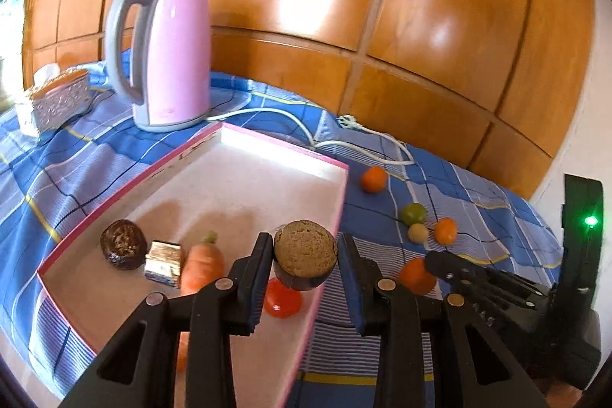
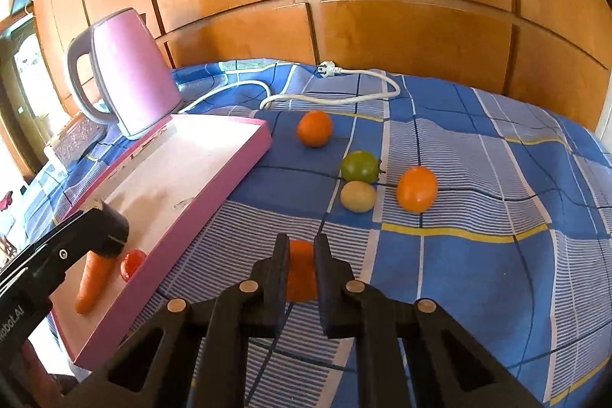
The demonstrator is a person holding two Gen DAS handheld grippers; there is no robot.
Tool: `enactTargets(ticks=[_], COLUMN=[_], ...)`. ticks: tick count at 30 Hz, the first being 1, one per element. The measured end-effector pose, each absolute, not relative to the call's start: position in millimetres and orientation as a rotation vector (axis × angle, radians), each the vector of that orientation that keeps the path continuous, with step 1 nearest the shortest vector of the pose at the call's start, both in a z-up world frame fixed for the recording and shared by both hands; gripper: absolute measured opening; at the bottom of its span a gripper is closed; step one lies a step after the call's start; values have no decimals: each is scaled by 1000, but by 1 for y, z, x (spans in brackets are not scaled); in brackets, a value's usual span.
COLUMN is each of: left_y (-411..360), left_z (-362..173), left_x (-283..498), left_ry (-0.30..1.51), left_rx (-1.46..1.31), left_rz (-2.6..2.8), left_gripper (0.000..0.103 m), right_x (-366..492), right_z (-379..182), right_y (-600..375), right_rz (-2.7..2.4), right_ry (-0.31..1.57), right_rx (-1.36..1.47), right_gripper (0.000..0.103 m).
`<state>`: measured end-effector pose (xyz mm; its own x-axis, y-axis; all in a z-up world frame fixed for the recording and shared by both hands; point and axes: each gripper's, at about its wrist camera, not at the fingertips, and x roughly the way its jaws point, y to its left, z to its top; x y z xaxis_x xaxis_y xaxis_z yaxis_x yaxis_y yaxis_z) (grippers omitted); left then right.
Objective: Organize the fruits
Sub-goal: 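Release the slice into the tray with the left tool while the right tool carries the orange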
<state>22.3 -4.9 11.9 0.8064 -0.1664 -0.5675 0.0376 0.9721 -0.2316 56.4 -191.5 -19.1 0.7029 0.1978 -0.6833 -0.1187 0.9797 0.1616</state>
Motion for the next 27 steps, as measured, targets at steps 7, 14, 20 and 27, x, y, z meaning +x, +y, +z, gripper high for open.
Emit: enactTargets(ticks=[7, 14, 20, 27], left_y=[-5, 3, 7, 15], left_z=[11, 9, 9, 9], left_x=[23, 25, 25, 25], left_ry=[624, 637, 634, 634], left_rx=[-225, -268, -274, -283], left_rz=[-115, -98, -68, -18], left_gripper=[35, 35, 35, 35], right_x=[60, 63, 63, 60], right_z=[-27, -31, -36, -35], right_y=[-217, -201, -177, -177], right_rz=[158, 218, 270, 265], right_ry=[801, 821, 841, 831], right_rx=[226, 189, 78, 64], right_gripper=[39, 50, 38, 37])
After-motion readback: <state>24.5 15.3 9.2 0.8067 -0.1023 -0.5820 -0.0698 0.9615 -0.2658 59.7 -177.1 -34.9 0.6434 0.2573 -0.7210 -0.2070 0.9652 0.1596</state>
